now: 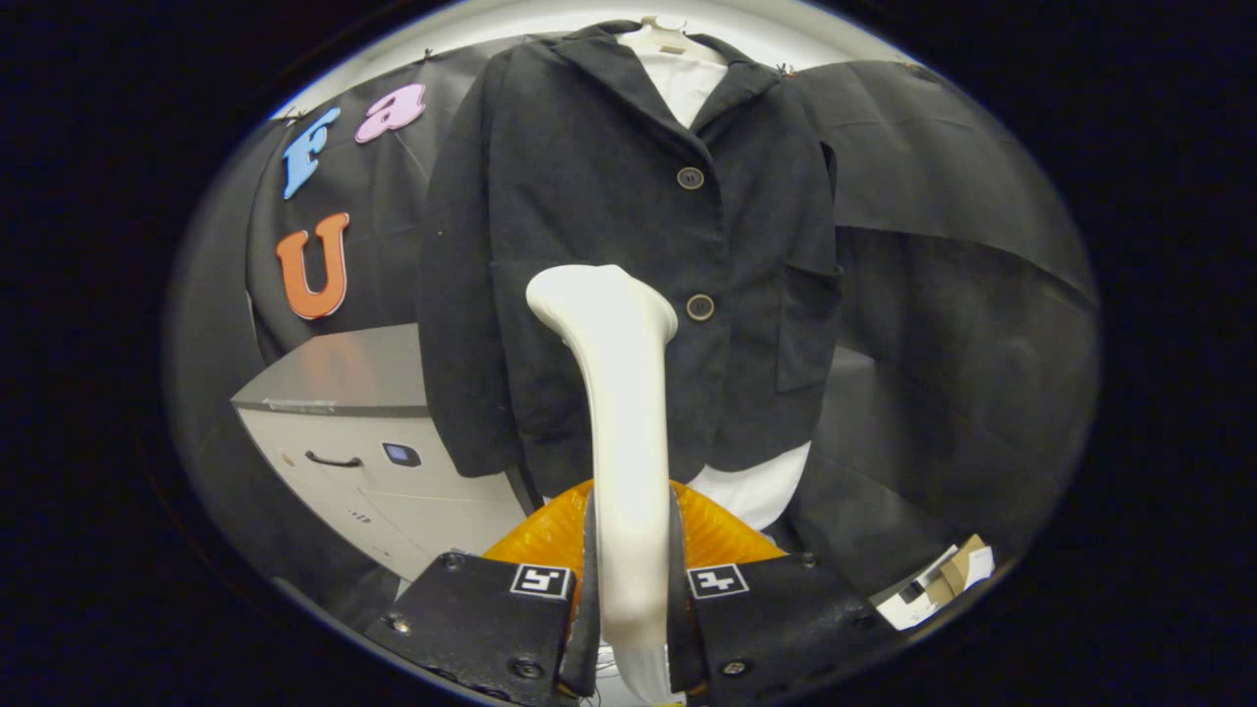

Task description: Iron the clothes twice with a garment steamer, once on the left side and once on the right side.

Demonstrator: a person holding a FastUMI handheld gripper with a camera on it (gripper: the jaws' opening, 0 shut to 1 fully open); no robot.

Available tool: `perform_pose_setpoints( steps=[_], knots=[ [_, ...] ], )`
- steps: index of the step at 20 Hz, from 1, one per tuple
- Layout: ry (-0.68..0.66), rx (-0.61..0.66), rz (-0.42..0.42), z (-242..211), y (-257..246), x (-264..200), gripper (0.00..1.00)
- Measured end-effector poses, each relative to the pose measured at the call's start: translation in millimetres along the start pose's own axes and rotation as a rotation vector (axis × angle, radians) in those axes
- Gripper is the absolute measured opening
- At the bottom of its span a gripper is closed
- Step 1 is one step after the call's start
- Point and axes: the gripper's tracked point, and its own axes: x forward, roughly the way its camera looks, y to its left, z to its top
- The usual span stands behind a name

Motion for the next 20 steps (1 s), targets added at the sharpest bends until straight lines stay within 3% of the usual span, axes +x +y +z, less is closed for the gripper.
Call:
perform_pose_setpoints(
  steps=[13,20],
  knots=[
    [0.173,0.005,-0.004,-85,-11,23,0.3],
    [0.176,0.043,0.006,-84,-21,12,0.3]
  ],
)
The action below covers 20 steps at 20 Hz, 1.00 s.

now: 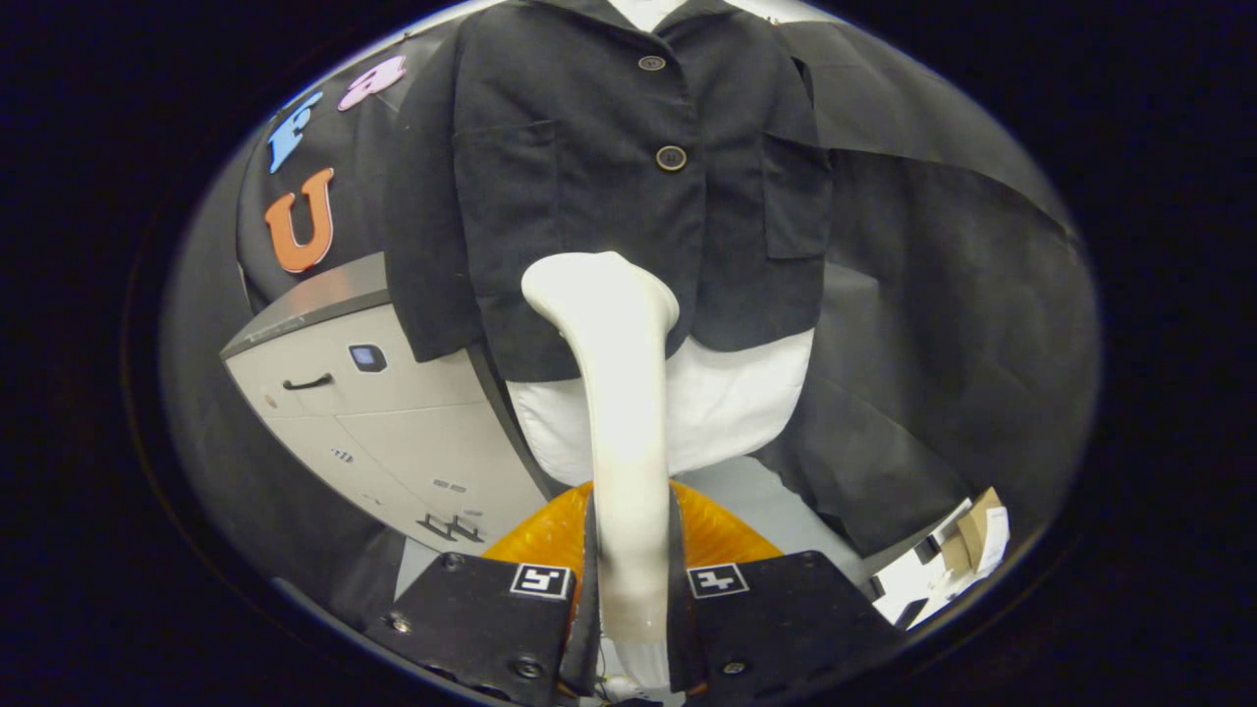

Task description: Iron the clothes twice with a garment steamer, once on the left side and once on the right side.

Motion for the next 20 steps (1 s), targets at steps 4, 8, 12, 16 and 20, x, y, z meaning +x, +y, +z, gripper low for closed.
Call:
perform_pose_setpoints(
  steps=[4,8,12,16,20],
  knots=[
    [-0.061,0.042,0.018,28,-12,-28,0.3],
    [-0.154,0.118,0.025,73,-37,-65,0.3],
    [-0.281,0.172,0.007,133,-74,-108,0.3],
    [-0.397,0.215,-0.011,194,-97,-137,0.3],
    [-0.48,0.24,-0.008,255,-110,-155,0.3]
  ],
)
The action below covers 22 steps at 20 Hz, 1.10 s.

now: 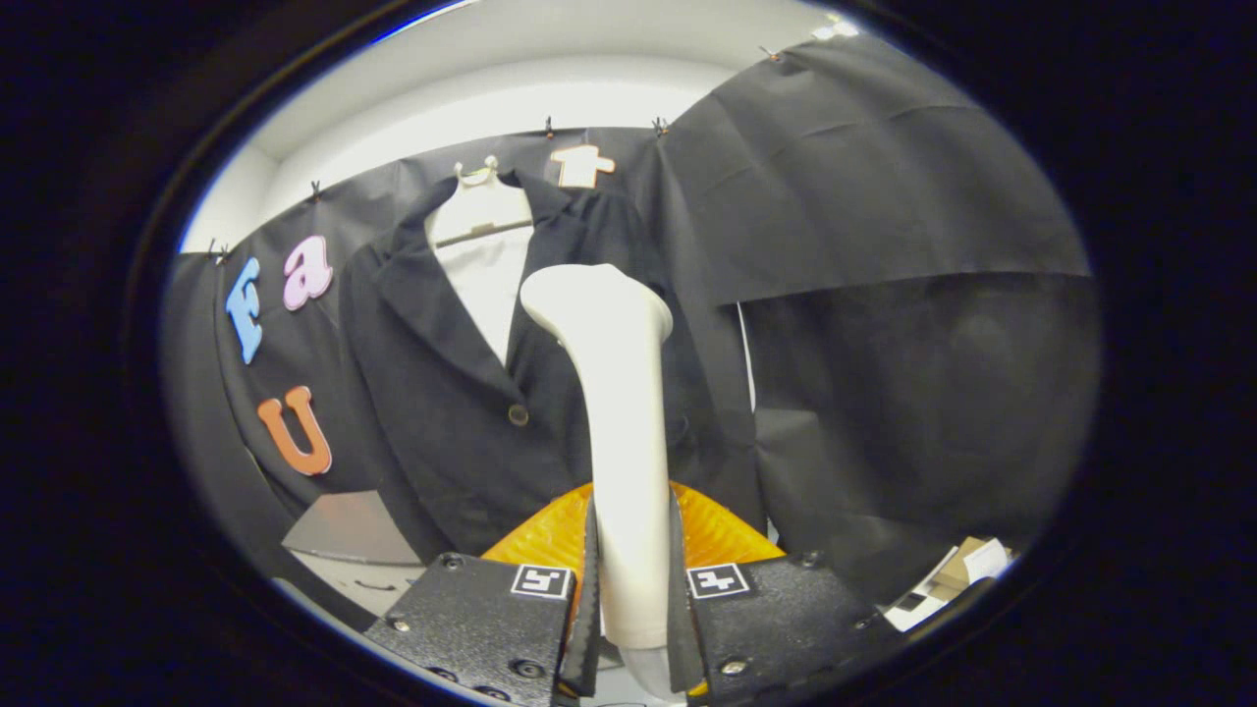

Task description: Iron the clothes twice with a garment steamer, once on the left side and once on the right side.

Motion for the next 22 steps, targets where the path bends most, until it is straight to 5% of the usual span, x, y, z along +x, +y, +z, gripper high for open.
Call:
perform_pose_setpoints(
  steps=[12,22],
  knots=[
    [-0.078,0.043,0.05,126,27,80,0.3],
    [-0.057,-0.037,0.048,116,40,102,0.3]
  ],
)
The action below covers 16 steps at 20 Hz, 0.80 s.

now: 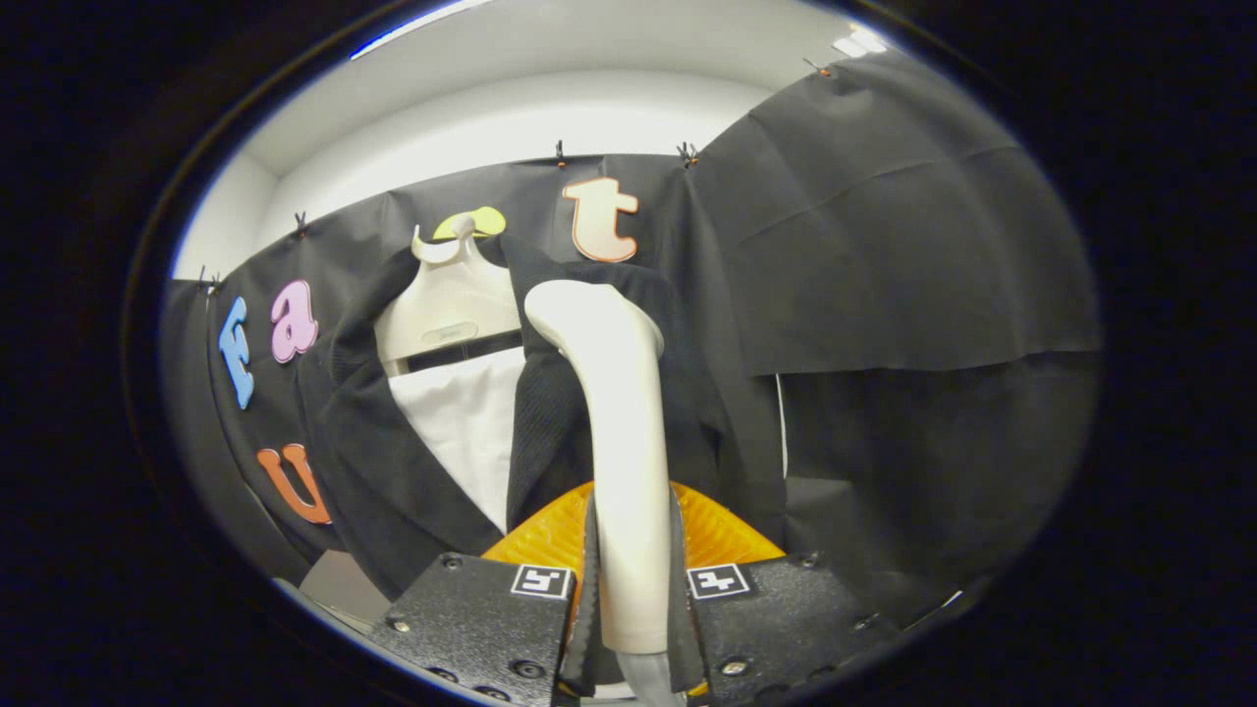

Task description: Iron the clothes twice with a garment steamer, once on the left side and once on the right side.

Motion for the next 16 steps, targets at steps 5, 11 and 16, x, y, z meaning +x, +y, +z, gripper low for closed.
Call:
perform_pose_setpoints(
  steps=[5,11,16],
  knots=[
    [0.019,-0.022,-0.018,-20,-2,-4,0.3],
    [0.046,-0.053,-0.037,-47,-5,-13,0.3],
    [0.081,-0.061,-0.051,-78,-5,-19,0.3]
  ],
)
